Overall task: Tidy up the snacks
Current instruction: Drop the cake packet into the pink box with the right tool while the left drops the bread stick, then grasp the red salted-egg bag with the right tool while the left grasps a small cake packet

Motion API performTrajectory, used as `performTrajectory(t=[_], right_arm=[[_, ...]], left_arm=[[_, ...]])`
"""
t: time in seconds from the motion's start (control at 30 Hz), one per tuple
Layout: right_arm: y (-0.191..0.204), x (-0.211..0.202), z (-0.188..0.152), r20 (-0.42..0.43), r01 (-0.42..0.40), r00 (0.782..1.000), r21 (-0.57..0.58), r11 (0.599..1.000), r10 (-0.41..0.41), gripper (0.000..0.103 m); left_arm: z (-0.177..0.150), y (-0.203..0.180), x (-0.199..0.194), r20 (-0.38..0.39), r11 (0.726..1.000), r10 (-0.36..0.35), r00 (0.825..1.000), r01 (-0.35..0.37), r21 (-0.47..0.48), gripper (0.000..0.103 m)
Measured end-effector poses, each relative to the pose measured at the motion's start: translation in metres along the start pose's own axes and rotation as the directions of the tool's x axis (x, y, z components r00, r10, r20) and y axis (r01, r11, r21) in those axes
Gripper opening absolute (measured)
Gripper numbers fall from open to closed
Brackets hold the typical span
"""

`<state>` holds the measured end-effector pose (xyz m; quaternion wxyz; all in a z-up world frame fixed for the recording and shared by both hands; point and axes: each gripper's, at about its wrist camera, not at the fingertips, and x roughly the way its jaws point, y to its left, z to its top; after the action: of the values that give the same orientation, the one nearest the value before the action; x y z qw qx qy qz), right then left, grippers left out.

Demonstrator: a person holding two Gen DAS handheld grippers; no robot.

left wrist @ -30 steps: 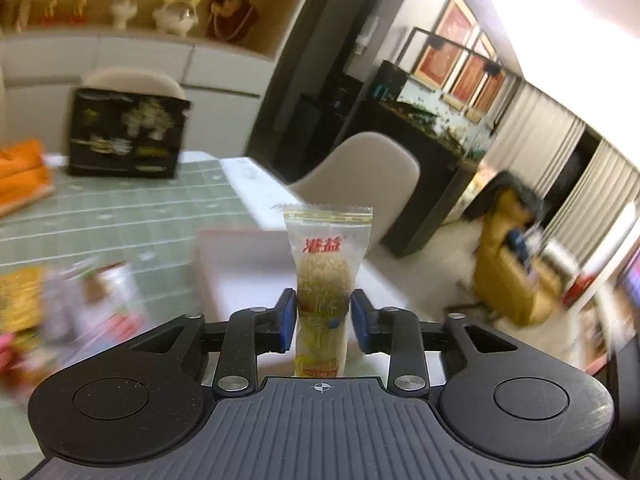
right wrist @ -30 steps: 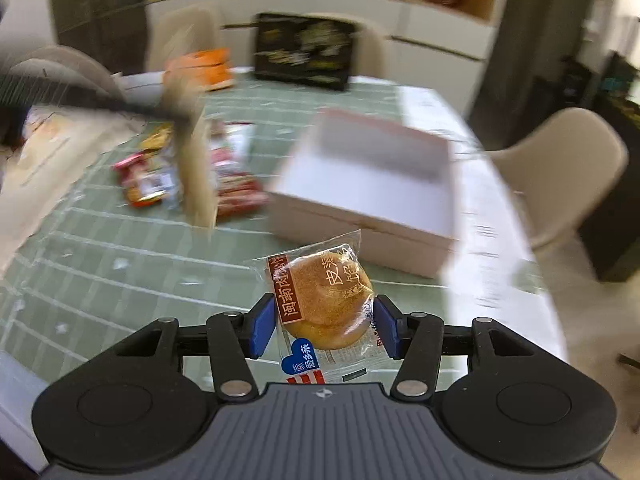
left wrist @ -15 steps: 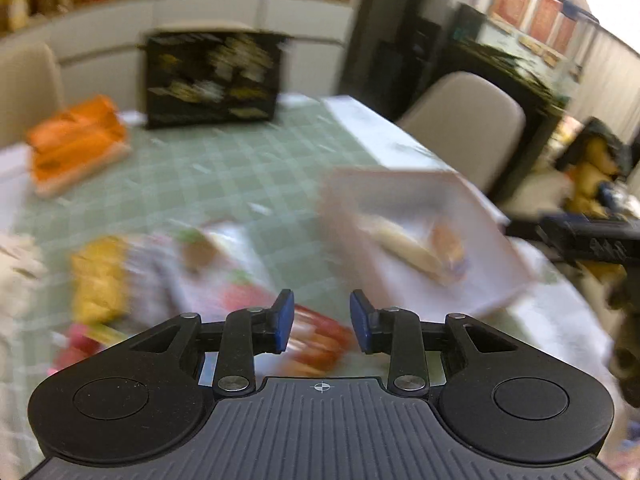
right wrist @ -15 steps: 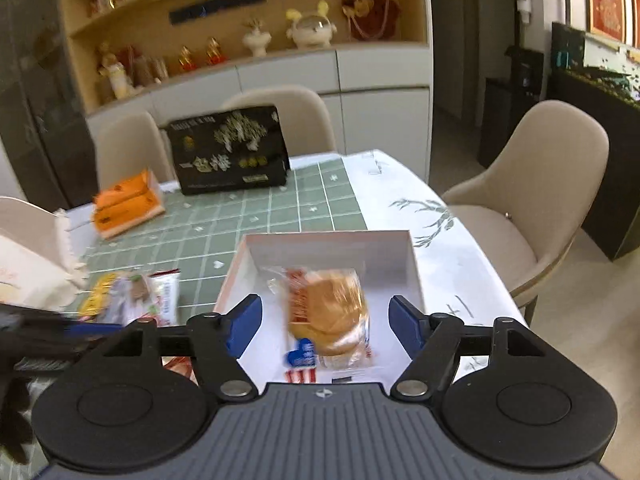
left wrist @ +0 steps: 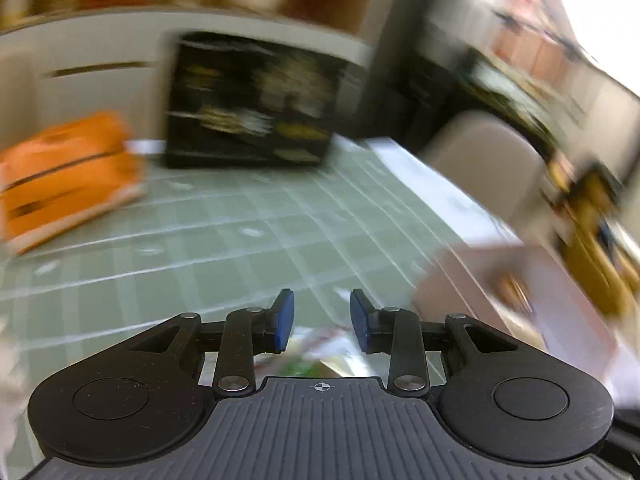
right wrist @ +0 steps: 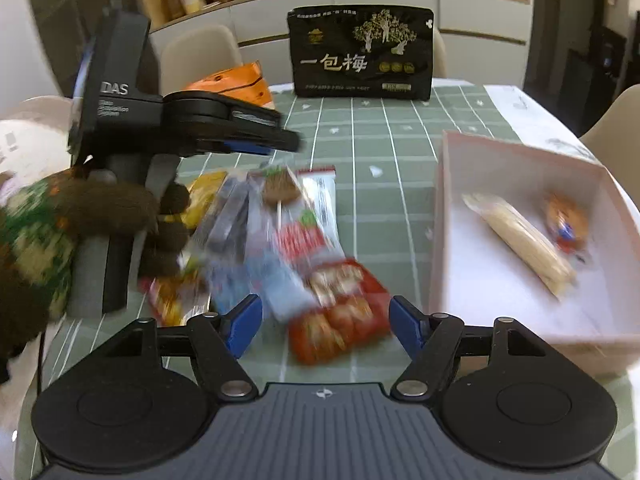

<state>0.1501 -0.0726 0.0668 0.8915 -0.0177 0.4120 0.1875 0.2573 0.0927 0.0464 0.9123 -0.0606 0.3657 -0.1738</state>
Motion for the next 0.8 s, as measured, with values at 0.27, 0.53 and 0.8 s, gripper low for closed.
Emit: performTrajectory(t=[0.27,0.53,0.8], right_arm=[[0.014,0.046,0.005,-0.052,-0.024,0.998,0.029,0.999,0.026,0.058],[-0.014,-0.022,-0.070,-0.181,-0.114,0.978,-0.061,0.992,0.101,0.043],[-0.073,-0.046,-0.079,-0.106,-0.032,0.994,0.005,0.999,0.032,0.070]], left_arm=[[-0.034,0.009,-0.018,-0.150,0.992,-0.091,0.984,0.102,0.072,0.038],[-0.115,-0.038,-0.076,-0.235,0.992,-0.112,0.965,0.122,0.027,0.054],[-0.149,-0.072,-0.126,-0.290,0.987,0.160,0.944,-0.153,0.048,0.052]])
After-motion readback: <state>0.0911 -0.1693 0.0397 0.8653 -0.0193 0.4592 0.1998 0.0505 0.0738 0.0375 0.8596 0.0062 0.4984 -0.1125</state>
